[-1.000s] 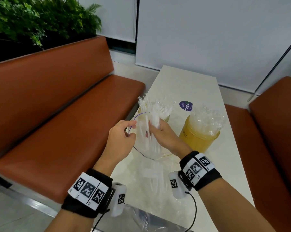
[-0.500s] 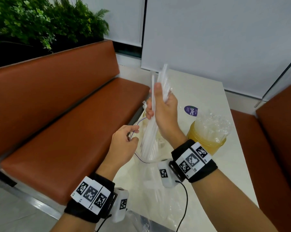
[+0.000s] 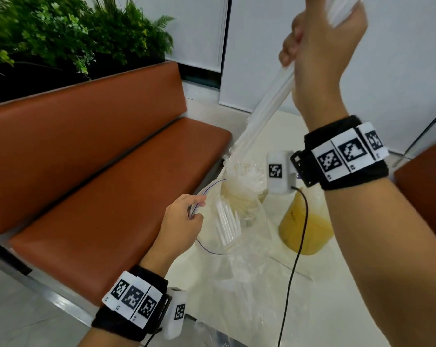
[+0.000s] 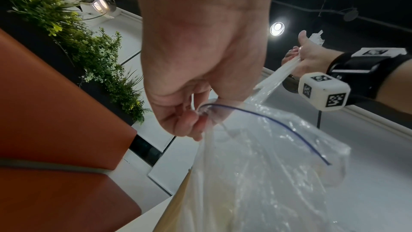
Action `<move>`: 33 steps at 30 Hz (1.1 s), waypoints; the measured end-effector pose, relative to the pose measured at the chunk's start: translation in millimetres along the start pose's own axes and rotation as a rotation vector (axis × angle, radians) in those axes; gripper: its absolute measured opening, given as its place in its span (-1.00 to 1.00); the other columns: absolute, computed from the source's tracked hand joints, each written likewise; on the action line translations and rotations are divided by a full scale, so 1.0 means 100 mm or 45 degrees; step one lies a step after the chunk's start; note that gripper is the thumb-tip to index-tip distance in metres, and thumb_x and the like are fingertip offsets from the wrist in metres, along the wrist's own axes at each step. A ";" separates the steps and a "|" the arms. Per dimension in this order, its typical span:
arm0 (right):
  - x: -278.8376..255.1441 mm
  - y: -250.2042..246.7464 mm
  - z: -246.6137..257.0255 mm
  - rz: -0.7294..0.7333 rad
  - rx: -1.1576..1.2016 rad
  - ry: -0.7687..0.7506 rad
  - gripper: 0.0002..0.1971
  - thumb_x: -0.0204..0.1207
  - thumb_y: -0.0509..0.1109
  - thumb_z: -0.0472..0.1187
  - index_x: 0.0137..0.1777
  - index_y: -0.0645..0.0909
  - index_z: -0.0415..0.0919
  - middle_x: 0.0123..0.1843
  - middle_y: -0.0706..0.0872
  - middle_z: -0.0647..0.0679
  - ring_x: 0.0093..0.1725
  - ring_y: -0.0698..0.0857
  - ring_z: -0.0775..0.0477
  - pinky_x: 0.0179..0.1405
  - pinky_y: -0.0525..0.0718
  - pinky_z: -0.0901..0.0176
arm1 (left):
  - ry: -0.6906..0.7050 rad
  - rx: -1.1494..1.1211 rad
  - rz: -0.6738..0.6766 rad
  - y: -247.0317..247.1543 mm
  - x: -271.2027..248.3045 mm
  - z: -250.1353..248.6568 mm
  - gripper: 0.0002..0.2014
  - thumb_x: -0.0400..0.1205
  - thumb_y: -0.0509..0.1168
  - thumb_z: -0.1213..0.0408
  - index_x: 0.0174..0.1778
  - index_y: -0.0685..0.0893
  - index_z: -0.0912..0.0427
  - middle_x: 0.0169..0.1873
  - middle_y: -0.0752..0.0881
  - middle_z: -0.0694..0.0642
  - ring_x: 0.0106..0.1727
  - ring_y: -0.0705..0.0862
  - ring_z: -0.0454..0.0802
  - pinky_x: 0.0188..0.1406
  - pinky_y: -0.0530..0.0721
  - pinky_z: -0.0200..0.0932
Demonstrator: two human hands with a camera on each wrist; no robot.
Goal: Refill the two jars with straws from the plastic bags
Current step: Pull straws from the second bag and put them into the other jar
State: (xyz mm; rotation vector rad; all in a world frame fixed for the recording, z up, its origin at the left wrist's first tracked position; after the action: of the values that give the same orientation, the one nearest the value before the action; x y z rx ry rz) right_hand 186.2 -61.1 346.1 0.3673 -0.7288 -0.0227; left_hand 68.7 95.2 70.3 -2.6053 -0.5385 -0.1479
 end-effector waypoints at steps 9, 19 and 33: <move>-0.07 -0.16 -1.00 0.109 -0.342 0.034 -0.73 0.49 0.61 0.01 -0.19 0.56 -0.03 -0.37 0.63 0.08 -0.41 0.59 -0.06 -0.31 0.62 0.03 | 0.012 -0.034 0.014 -0.01 0.06 0.05 -0.69 0.59 0.33 0.56 0.12 0.78 0.11 0.13 0.75 -0.16 -0.06 0.71 -0.25 -0.14 0.58 -0.56; -0.48 -0.63 -2.09 0.191 -0.540 0.504 -0.65 0.69 0.42 -0.02 -0.07 0.67 -0.37 -0.40 0.70 -0.07 -0.48 0.67 0.14 -0.38 0.60 0.45 | 0.038 0.000 0.029 -0.02 0.14 0.08 -0.69 0.60 0.35 0.54 0.17 0.79 0.13 0.10 0.76 -0.16 -0.02 0.72 -0.04 -0.08 0.64 -0.37; -0.26 -0.65 -1.82 0.368 -0.757 -0.044 -0.61 0.41 0.62 -0.33 0.15 0.65 0.06 -0.16 0.79 0.02 -0.15 0.79 0.03 -0.07 0.70 0.26 | 0.047 0.051 0.032 0.01 0.23 0.13 -0.71 0.60 0.38 0.49 0.16 0.80 0.09 0.08 0.76 -0.17 -0.01 0.74 -0.13 -0.13 0.67 -0.36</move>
State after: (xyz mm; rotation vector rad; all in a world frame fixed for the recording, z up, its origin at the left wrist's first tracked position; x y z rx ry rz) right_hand 292.7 -60.2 182.7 -0.3078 -0.7674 0.0276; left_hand 90.5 107.9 63.0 -2.5643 -0.4903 -0.1749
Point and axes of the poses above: each hand's wrist, its own x-axis towards the middle knuckle, its own y-axis out of the palm, z = x × y, the point moved 3 cm from there along x, towards the middle knuckle
